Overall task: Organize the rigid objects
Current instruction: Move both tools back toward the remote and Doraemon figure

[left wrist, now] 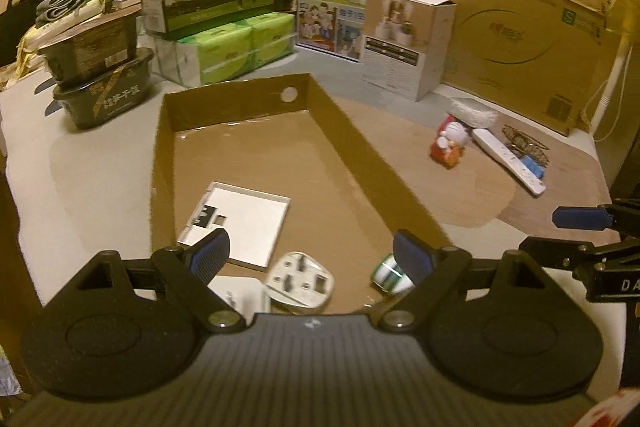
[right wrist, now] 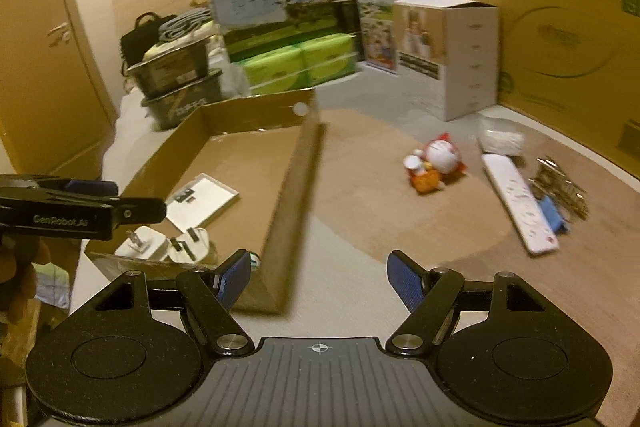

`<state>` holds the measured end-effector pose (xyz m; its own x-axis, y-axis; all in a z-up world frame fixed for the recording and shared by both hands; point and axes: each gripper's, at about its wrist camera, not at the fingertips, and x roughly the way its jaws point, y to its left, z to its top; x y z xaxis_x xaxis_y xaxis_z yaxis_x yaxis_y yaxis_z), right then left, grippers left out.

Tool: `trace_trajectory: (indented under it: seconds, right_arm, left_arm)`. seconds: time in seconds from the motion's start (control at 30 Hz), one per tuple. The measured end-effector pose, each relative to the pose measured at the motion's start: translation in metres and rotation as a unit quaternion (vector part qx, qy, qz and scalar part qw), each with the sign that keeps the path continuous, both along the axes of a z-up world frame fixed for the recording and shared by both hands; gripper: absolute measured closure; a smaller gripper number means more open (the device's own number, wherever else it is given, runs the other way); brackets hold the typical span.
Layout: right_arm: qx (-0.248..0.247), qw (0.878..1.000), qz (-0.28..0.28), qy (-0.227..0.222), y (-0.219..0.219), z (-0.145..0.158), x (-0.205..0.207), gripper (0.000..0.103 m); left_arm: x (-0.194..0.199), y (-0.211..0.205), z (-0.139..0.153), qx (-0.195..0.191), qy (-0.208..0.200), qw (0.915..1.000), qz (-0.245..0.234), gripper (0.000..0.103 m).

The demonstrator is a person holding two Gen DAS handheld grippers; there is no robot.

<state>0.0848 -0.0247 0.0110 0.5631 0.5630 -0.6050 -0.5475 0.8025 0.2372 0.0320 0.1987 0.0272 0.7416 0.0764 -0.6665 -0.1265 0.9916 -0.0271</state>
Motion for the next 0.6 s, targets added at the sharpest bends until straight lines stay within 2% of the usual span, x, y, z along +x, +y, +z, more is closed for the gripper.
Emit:
trace_trajectory:
  seconds: [0.6]
  right_arm:
    - [-0.016, 0.996, -0.089, 0.003, -0.077, 0.001, -0.004, 0.028]
  left_arm:
    - [0.012, -0.064, 0.006, -0.001, -0.006, 0.9983, -0.059, 0.016]
